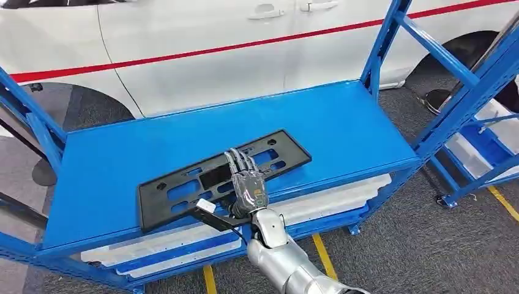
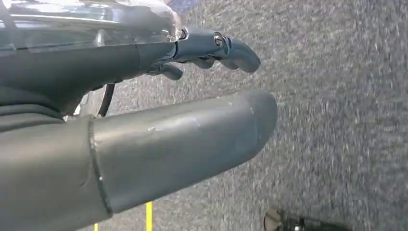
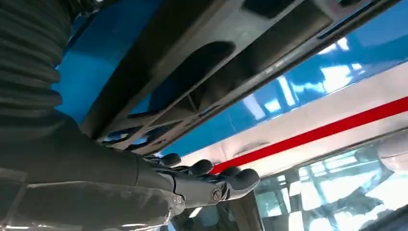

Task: Take the parts from the cabinet and place them on the table.

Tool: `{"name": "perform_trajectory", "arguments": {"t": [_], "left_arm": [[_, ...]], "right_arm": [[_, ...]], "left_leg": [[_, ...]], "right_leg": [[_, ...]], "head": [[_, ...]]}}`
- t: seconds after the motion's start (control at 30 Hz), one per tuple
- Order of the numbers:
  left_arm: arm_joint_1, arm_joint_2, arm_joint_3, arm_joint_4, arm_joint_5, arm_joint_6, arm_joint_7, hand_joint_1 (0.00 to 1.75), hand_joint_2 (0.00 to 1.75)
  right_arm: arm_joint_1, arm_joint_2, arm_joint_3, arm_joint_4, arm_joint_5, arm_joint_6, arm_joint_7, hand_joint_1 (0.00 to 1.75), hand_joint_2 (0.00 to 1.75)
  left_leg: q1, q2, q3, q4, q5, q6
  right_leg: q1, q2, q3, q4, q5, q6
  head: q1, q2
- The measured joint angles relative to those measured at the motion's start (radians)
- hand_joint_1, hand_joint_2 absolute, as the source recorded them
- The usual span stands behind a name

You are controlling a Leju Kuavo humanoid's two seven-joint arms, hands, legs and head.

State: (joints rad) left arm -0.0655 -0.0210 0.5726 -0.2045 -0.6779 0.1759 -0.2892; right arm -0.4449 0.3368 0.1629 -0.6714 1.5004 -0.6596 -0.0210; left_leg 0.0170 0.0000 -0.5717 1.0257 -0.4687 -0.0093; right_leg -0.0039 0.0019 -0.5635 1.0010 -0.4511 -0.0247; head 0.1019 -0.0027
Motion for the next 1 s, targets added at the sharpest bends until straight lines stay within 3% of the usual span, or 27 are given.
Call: {"name": "perform_trajectory", "arguments": {"t": [0.03,0.1,0.13,0.17,0.2,0.27,0.3,0.33,0.37,0.47,0.53,0.6,0.63,0.67,0.7,0.73,0.8,0.83,0.87,0.97,1.0], "left_arm": [[0.000,0.000,0.000,0.000,-0.001,-0.001,0.000,0.00,0.00],[0.001,0.001,0.000,0.000,-0.003,-0.001,0.003,0.00,0.00],[0.003,0.001,0.000,0.000,-0.005,-0.001,0.005,0.00,0.00],[0.006,0.001,0.000,0.000,-0.008,-0.001,0.008,0.00,0.00],[0.006,0.001,0.000,0.000,-0.010,-0.001,0.009,0.00,0.00],[0.004,0.002,0.000,0.000,-0.015,-0.002,0.011,0.00,0.00],[0.003,0.003,0.000,0.000,-0.018,-0.002,0.011,0.00,0.00],[0.001,0.003,0.000,0.000,-0.019,-0.002,0.011,0.00,0.00],[-0.001,0.003,0.000,0.000,-0.019,-0.002,0.011,0.00,0.00],[0.000,0.002,0.000,0.000,-0.019,-0.002,0.011,0.00,0.00],[-0.003,0.002,0.000,0.000,-0.021,-0.003,0.012,0.00,0.00],[-0.005,0.002,0.000,0.000,-0.026,-0.004,0.013,0.00,0.00],[-0.005,0.002,0.000,0.000,-0.033,-0.004,0.014,0.00,0.00],[-0.005,0.003,0.001,0.000,-0.037,-0.005,0.014,0.00,0.00],[-0.006,0.004,0.002,0.000,-0.044,-0.006,0.015,0.00,0.00],[-0.006,0.005,0.003,0.000,-0.049,-0.008,0.018,0.00,0.00],[-0.007,0.005,0.007,0.000,-0.058,-0.010,0.020,0.00,0.00],[-0.007,0.005,0.009,0.000,-0.063,-0.010,0.021,0.00,0.00],[-0.007,0.005,0.011,0.000,-0.067,-0.011,0.021,0.00,0.00],[-0.006,0.008,0.017,0.000,-0.078,-0.013,0.021,0.00,0.00],[-0.006,0.011,0.019,0.000,-0.084,-0.013,0.021,0.00,0.00]], "right_arm": [[-0.002,0.000,0.000,0.003,-0.002,0.000,0.002,0.00,1.75],[-0.002,0.000,0.004,0.009,-0.002,0.000,0.002,0.00,1.75],[-0.003,0.000,0.006,0.012,-0.002,0.000,0.002,0.00,1.75],[-0.003,0.000,0.008,0.014,-0.001,0.000,0.005,0.00,1.75],[-0.003,0.000,0.009,0.015,0.001,0.000,0.009,0.00,1.75],[-0.007,0.000,0.013,0.017,0.013,0.000,0.024,0.00,1.75],[-0.010,0.000,0.016,0.018,0.017,0.000,0.031,0.00,1.75],[-0.013,0.000,0.021,0.020,0.019,0.000,0.037,0.00,1.75],[-0.015,0.000,0.025,0.020,0.022,0.000,0.037,0.00,1.75],[-0.018,0.000,0.027,0.024,0.026,0.000,0.038,0.00,1.75],[-0.020,-0.001,0.027,0.027,0.029,0.000,0.039,0.00,1.75],[-0.026,-0.004,0.034,0.036,0.032,0.000,0.063,0.00,1.75],[-0.032,-0.009,0.042,0.042,0.036,0.000,0.082,0.00,1.75],[-0.037,-0.016,0.051,0.047,0.041,0.000,0.097,0.00,1.75],[-0.041,-0.025,0.058,0.050,0.049,0.000,0.115,0.00,1.75],[-0.048,-0.035,0.062,0.052,0.053,0.000,0.133,0.00,1.75],[-0.060,-0.051,0.070,0.055,0.062,0.000,0.154,0.00,1.75],[-0.070,-0.064,0.075,0.057,0.067,0.000,0.170,0.00,1.75],[-0.079,-0.075,0.080,0.059,0.067,0.000,0.185,0.00,1.75],[-0.105,-0.111,0.087,0.064,0.067,0.000,0.203,0.00,1.75],[-0.114,-0.121,0.088,0.066,0.067,0.000,0.208,0.00,1.75]], "left_leg": [[0.000,0.000,-0.023,0.047,-0.034,-0.001],[0.001,0.000,-0.096,0.203,-0.109,-0.009],[0.002,0.000,-0.126,0.267,-0.129,-0.012],[0.003,0.000,-0.138,0.290,-0.123,-0.015],[0.005,0.001,-0.126,0.262,-0.095,-0.016],[0.009,0.001,-0.045,0.096,-0.003,-0.017],[0.012,0.002,-0.008,0.021,0.024,-0.017],[0.003,0.000,0.002,-0.003,0.001,-0.014],[0.004,-0.003,0.000,0.000,0.006,-0.002],[0.003,-0.003,-0.003,-0.004,0.012,0.014],[0.009,0.000,0.000,-0.012,0.018,0.024],[0.007,0.001,-0.006,-0.012,0.021,0.030],[0.006,0.003,-0.008,-0.012,0.021,0.031],[0.006,0.003,-0.008,-0.012,0.022,0.031],[0.006,0.003,-0.007,-0.012,0.021,0.031],[0.006,0.001,-0.005,-0.011,0.021,0.031],[0.006,-0.001,-0.003,-0.010,0.021,0.030],[0.006,-0.003,-0.004,-0.010,0.021,0.030],[-0.001,-0.006,-0.008,-0.005,0.020,0.022],[0.002,-0.006,-0.007,-0.015,0.027,0.005],[0.001,-0.006,-0.009,-0.012,0.023,-0.001]], "right_leg": [[-0.001,-0.002,0.001,-0.003,0.002,-0.007],[0.001,-0.003,-0.002,-0.002,0.001,-0.009],[0.001,-0.003,-0.003,-0.001,0.001,-0.009],[0.001,-0.002,-0.002,0.000,0.001,-0.009],[0.000,-0.002,-0.001,0.002,-0.001,-0.009],[-0.002,0.002,0.001,0.010,-0.006,-0.004],[-0.003,0.003,0.000,0.017,-0.011,0.001],[0.005,0.006,-0.007,0.027,-0.017,0.010],[0.005,0.009,-0.010,0.029,-0.015,0.013],[0.004,0.009,-0.009,0.023,-0.010,0.028],[0.000,0.007,-0.018,0.045,-0.033,0.037],[-0.002,0.004,-0.093,0.201,-0.120,0.047],[-0.002,0.004,-0.130,0.275,-0.148,0.049],[-0.002,0.004,-0.153,0.322,-0.155,0.050],[-0.003,0.004,-0.152,0.320,-0.137,0.050],[-0.003,0.003,-0.129,0.274,-0.101,0.048],[-0.002,0.003,-0.049,0.114,-0.021,0.038],[0.001,0.003,-0.014,0.035,-0.010,0.029],[0.008,0.002,-0.011,0.021,-0.014,0.025],[0.012,0.004,-0.015,0.021,-0.009,0.014],[-0.001,0.003,-0.006,0.006,0.002,0.003]], "head": [[-0.001,0.000],[-0.002,0.000],[-0.001,0.000],[-0.001,0.000],[-0.001,0.000],[-0.002,0.000],[-0.001,0.000],[-0.002,0.000],[0.000,0.000],[-0.001,0.000],[0.000,0.000],[0.000,0.000],[0.000,0.000],[0.000,0.000],[0.000,0.000],[0.000,0.000],[0.000,0.000],[0.000,0.000],[-0.001,0.000],[0.000,0.000],[0.000,0.000]]}}
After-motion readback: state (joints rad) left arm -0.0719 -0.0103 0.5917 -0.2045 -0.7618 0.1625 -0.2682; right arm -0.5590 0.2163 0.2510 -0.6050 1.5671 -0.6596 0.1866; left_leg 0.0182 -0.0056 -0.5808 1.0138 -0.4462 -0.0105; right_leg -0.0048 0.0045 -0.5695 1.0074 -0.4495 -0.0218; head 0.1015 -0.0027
